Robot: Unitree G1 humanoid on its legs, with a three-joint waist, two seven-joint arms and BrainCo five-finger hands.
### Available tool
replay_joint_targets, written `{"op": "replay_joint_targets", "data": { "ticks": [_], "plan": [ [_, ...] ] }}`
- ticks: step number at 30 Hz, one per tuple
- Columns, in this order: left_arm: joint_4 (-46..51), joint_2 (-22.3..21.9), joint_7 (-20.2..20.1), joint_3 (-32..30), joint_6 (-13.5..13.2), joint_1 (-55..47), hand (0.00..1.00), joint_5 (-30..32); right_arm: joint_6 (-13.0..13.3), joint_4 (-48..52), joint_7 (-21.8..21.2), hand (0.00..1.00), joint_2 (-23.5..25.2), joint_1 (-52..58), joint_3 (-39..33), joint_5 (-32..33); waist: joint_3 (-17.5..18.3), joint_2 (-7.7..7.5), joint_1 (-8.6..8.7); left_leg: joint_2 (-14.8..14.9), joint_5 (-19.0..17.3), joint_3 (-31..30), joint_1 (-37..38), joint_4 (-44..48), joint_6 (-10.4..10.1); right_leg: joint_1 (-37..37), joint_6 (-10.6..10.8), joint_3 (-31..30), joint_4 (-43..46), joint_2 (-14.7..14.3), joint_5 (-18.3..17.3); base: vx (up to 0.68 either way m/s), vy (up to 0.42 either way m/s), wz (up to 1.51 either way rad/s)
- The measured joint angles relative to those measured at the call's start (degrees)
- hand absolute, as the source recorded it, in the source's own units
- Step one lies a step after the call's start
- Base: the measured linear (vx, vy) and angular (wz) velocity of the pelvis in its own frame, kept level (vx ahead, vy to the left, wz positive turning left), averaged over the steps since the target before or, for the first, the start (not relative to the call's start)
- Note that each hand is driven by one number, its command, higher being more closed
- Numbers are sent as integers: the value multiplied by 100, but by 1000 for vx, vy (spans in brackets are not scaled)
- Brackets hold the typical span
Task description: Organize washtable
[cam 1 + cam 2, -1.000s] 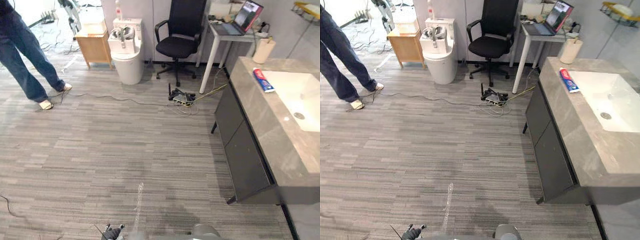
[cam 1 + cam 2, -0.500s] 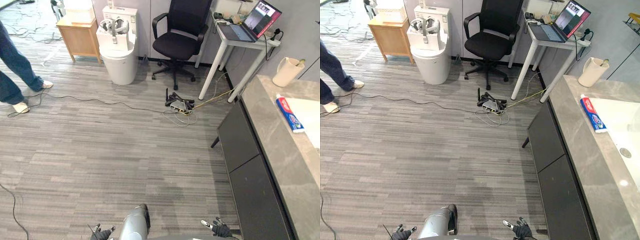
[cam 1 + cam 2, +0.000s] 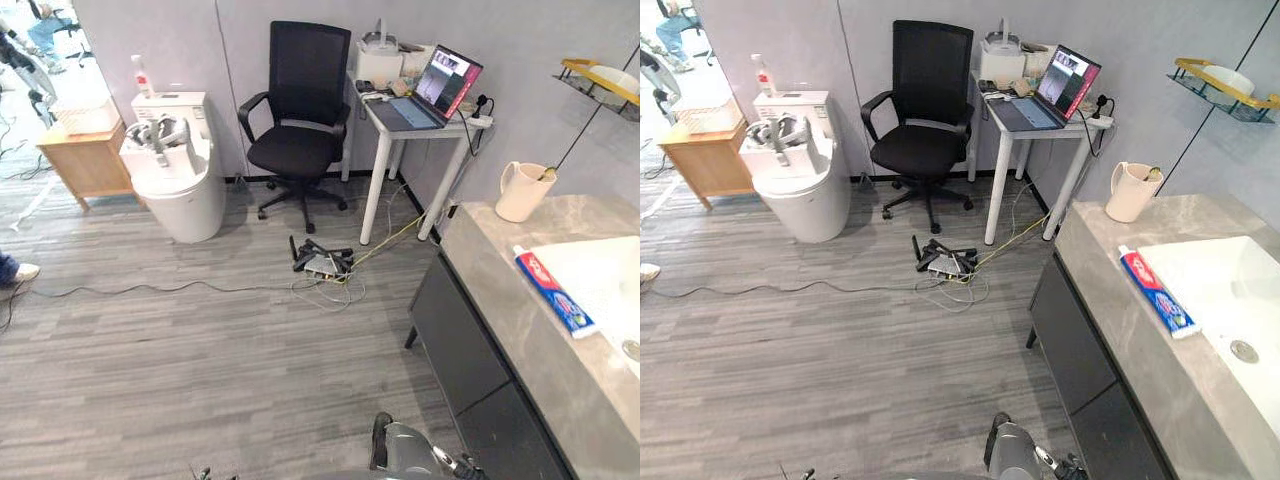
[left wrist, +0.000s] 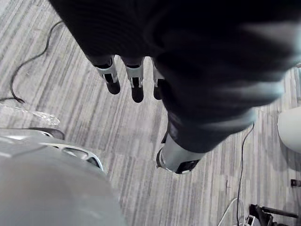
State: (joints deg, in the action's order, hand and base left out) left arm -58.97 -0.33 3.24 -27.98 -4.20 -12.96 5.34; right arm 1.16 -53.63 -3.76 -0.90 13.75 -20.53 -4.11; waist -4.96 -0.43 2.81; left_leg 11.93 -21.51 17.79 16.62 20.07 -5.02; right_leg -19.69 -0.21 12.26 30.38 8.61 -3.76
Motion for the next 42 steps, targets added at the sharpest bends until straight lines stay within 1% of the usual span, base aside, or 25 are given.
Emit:
{"op": "replay_joint_targets", "data": {
  "ticks": [1, 2, 3, 4, 7, 10, 13, 15, 17, 18, 19, 20, 21, 23, 24, 26, 27, 28, 29, 30, 31, 33, 35, 37, 42],
  "plan": [
    [8, -175, -53, -238, 1, 37, 0, 8, -23, -33, -34, 0, -112, -3, -21, -84, 40, 164, -33, 305, 111, -172, -263, 821, 163, 42, -70, 35, 179, -213, -275, 689, -399, -32],
    [45, -364, -78, -589, 14, 53, 0, 14, -40, -28, -33, 0, -196, -8, -43, -101, 49, 341, -73, 696, 727, -456, -840, 2243, 416, 169, -210, 5, 273, -498, -573, 541, -342, -62],
    [49, -413, -75, -707, 29, 28, 0, 20, -45, -5, -27, 0, -231, 7, -82, -101, 49, 387, -73, 890, 1261, -587, -1150, 2881, 471, 248, -282, -50, 242, -659, -680, 756, -368, -115],
    [42, -468, -86, -815, 107, -15, 0, 21, -55, -19, 1, 0, -266, 8, -134, -100, 55, 482, -134, 1235, 1554, -734, -1716, 4262, 433, 524, -473, -255, 168, -1070, -862, 613, -234, -111],
    [158, -453, -70, -800, 114, 31, 0, 27, -217, -213, -76, 0, -232, 16, -278, -91, 52, 368, -216, 1219, 1306, -718, -2411, 5149, 149, 1303, -584, -734, -427, -1487, -920, 614, -193, -115],
    [228, -429, -78, -707, 124, 99, 0, 40, -346, -410, -216, 0, -154, 60, -614, -99, 41, 282, -212, 902, 852, -579, -2939, 4150, 117, 1904, -554, -1365, -942, -1613, -934, 434, -3, -98],
    [229, -315, -86, -520, 150, 132, 0, 35, -357, -399, -108, 0, -59, 123, -669, -99, 27, 184, -201, 764, 613, -1028, -3081, 2676, 110, 2265, -344, -1994, -1008, -1674, -1065, 455, 217, -120],
    [247, -273, -92, -489, 150, 128, 0, 8, -331, -395, -115, 0, -8, 133, -641, -93, 49, 104, -200, 564, 615, -2246, -3046, 1680, 108, 2181, -145, -2890, -624, -1685, -1490, 327, 363, -181],
    [245, -281, -91, -492, 149, 116, 0, -11, -330, -398, -116, 0, -6, 144, -648, -83, 59, 111, -201, 516, 621, -2790, -2943, 1482, 99, 2065, -18, -3316, -346, -1706, -1738, 322, 499, -172],
    [239, -327, -86, -482, 151, 85, 0, -36, -330, -396, -131, 0, -34, 187, -677, -64, 145, 184, -213, 501, 358, -3094, -2688, 1202, -536, 1869, 202, -3917, -35, -1766, -2025, 276, 520, -178],
    [231, -298, -83, -467, 153, 47, 0, -38, -316, -410, -139, 0, -14, 211, -788, -30, 199, 289, -175, 492, 48, -2986, -2618, 1187, -867, 1792, 319, -4085, 22, -1756, -2103, 230, 505, -205],
    [294, -97, -60, -401, 157, -52, 0, -80, -473, -427, -82, 0, 82, 90, -514, 33, 343, -85, -171, 316, -43, -2472, -2606, 1295, -657, 1735, 487, -4309, 44, -1421, -2115, 150, 474, -175],
    [376, 91, -156, -82, 94, -84, 0, -41, -597, -383, -64, 0, 27, -146, -214, -10, 374, -268, -213, 233, -139, -1969, -2471, 1345, -485, 1597, 574, -4254, -98, -1133, -1905, 113, 562, -189],
    [349, 270, -177, 332, 197, 11, 0, 106, -736, -337, -23, 0, 19, -674, 131, 175, 381, -271, -246, 209, -198, -1483, -2280, 1323, -366, 1453, 593, -3787, -347, -825, -1503, 22, 454, -156],
    [361, 259, -139, 544, 241, 241, 0, 108, -554, -126, -146, 0, 147, -901, 227, 423, 426, -170, -386, 207, -184, -893, -2041, 1152, -305, 1154, 239, -2489, -366, -468, -1098, -10, 315, -133],
    [281, 208, -47, 717, 263, 561, 0, -92, -187, -87, -238, 0, 547, -834, -586, 530, 485, -68, -339, 148, -69, -195, -1676, 671, -109, 985, 69, -951, -513, 84, -673, -22, 312, -153],
    [267, 187, -53, 731, 239, 588, 0, -249, -168, -115, -227, 0, 550, -833, -896, 532, 486, -59, -341, 71, -1, 72, -1571, 470, -28, 934, 23, -465, -492, 266, -645, -83, 247, -183],
    [198, 181, -53, 820, 192, 671, 0, -484, -180, -197, -148, 0, 455, -798, -1246, 533, 485, 11, -233, -1, 55, 550, -1345, 202, 31, 947, -63, 514, -481, 537, -660, -67, 151, -179],
    [63, 178, -53, 991, 141, 732, 0, -618, -233, -396, -24, 0, 243, -726, -1322, 594, 475, 170, -83, 0, 68, 889, -1160, 32, 52, 1011, -146, 1143, -644, 584, -588, -49, 186, -167],
    [-24, 163, -58, 1061, 132, 758, 0, -689, -263, -464, 10, 0, 144, -667, -1300, 586, 471, 253, -15, 5, 88, 1058, -1066, -59, 48, 1060, -179, 1268, -766, 584, -428, 65, 150, -161],
    [-205, 138, -68, 1165, 112, 819, 0, -799, -277, -659, 68, 0, -93, -519, -1208, 585, 473, 362, 24, -52, 177, 1283, -913, -196, 88, 1079, 29, 1390, -1101, 449, -64, 90, 98, -141],
    [-396, 83, -78, 1161, 111, 830, 0, -939, -276, -881, 139, 0, -333, -290, -1155, 587, 469, 414, 67, -128, 501, 1419, -824, -241, 222, 1262, 322, 1031, -2059, 139, 472, 113, -1, -151],
    [-422, -49, -85, 1159, 112, 769, 0, -1025, -275, -1034, 223, 0, -458, -249, -1169, 589, 464, 403, 119, -218, 733, 1496, -678, -440, 214, 1413, 368, 725, -2698, -27, 817, 109, -72, -107],
    [-472, -158, -157, 1154, 117, 779, 0, -1041, -275, -1094, 241, 0, -460, -183, -1280, 586, 404, 510, 151, -300, 834, 1508, -472, -644, 136, 1619, 395, 639, -3080, -147, 981, 109, -50, -39],
    [-471, -110, -204, 1154, 118, 740, 0, -1038, -254, -1242, 201, 0, -430, -135, -1260, 577, 391, 546, 123, -323, 1042, 1214, -179, -725, -67, 2170, 457, 649, -3580, -226, 1055, 58, -20, 4]
  ]
}}
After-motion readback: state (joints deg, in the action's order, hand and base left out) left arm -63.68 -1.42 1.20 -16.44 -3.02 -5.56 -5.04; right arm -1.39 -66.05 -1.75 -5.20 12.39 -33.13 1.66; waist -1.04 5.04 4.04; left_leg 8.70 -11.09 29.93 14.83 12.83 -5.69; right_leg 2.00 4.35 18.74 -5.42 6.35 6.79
